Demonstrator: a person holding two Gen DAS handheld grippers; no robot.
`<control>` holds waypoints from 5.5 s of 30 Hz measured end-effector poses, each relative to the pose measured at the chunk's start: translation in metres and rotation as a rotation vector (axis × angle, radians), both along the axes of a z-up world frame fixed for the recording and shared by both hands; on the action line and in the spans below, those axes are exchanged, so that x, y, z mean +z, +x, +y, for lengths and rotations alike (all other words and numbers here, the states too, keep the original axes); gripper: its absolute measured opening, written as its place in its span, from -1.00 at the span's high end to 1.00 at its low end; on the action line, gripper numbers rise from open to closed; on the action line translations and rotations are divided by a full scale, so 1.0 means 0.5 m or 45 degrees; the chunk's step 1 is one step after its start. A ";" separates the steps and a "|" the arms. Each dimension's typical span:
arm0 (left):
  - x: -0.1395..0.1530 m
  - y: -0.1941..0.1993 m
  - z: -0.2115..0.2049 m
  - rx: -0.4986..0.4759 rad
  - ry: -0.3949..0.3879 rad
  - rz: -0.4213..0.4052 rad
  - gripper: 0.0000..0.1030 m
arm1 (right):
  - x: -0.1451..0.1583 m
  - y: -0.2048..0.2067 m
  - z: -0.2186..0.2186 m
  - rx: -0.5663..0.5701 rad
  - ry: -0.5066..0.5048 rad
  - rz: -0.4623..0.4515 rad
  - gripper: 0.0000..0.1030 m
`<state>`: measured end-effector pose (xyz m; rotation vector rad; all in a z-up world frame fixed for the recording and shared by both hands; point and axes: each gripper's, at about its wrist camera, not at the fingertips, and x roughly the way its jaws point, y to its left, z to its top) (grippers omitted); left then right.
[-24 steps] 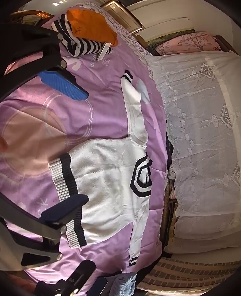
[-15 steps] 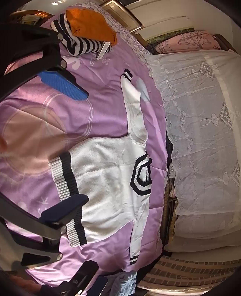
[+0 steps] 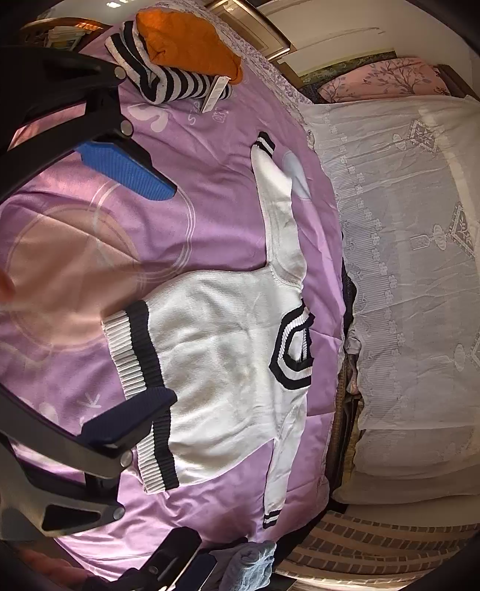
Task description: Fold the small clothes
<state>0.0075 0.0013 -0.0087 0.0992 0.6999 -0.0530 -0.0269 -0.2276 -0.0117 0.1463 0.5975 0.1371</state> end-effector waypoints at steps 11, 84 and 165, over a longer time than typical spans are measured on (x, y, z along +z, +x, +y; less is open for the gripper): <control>-0.011 0.000 0.004 0.003 0.004 0.009 -0.92 | -0.002 0.001 0.001 -0.001 0.003 0.002 -0.93; -0.039 0.020 -0.002 -0.001 0.007 0.101 -0.92 | -0.027 0.002 0.019 0.001 0.027 0.012 -0.93; -0.247 0.686 0.013 0.091 -0.085 0.235 -0.92 | -0.263 0.542 -0.691 -1.125 0.490 0.206 -0.26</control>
